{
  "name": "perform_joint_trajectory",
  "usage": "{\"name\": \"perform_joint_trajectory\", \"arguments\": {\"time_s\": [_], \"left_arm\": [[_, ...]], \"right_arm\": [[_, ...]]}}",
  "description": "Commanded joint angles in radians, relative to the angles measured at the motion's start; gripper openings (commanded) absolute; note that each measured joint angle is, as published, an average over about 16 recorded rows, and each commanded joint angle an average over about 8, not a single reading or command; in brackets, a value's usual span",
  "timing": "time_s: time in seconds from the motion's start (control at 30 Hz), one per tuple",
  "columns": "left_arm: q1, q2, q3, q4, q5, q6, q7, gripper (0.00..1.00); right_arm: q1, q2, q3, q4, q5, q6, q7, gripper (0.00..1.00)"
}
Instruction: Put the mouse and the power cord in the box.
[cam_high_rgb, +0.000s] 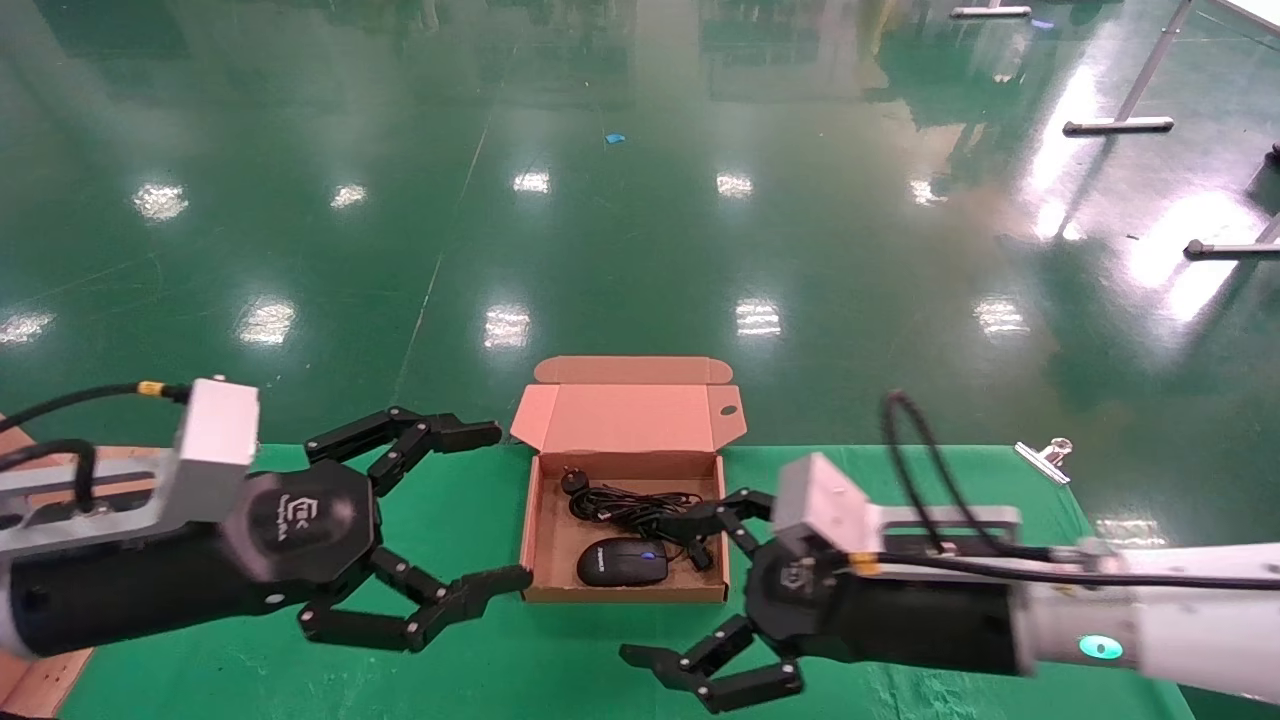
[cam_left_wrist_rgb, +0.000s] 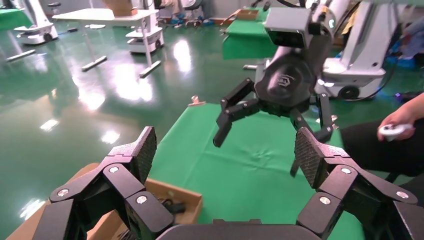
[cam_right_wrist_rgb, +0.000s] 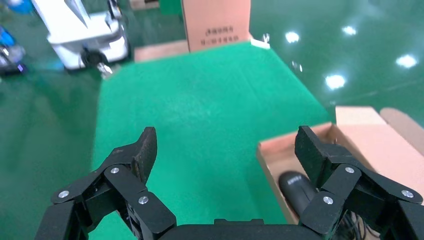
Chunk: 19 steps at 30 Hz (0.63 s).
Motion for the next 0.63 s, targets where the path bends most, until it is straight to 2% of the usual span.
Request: {"name": "perform_joint_trajectory", "arguments": {"time_s": [0.03,0.53,0.63], "left_arm": [[0.014,-0.01,-0.021,-0.032,-0.005,0.009,-0.026,1.0],[0.121,-0.088,-0.177,-0.273,-0.043,0.072,-0.221,1.0],[0.132,-0.096,-0.192,-0.297,-0.047,0.079,-0.24,1.0]], "right_arm": [[-0.019,0.025,0.036,0.02,0.031,-0.028,0.005,1.0],[-0.162,0.216,0.308,0.165,0.265,-0.234,0.04,1.0],[-0.176,0.234,0.335,0.18,0.288,-0.254,0.043,1.0]]}}
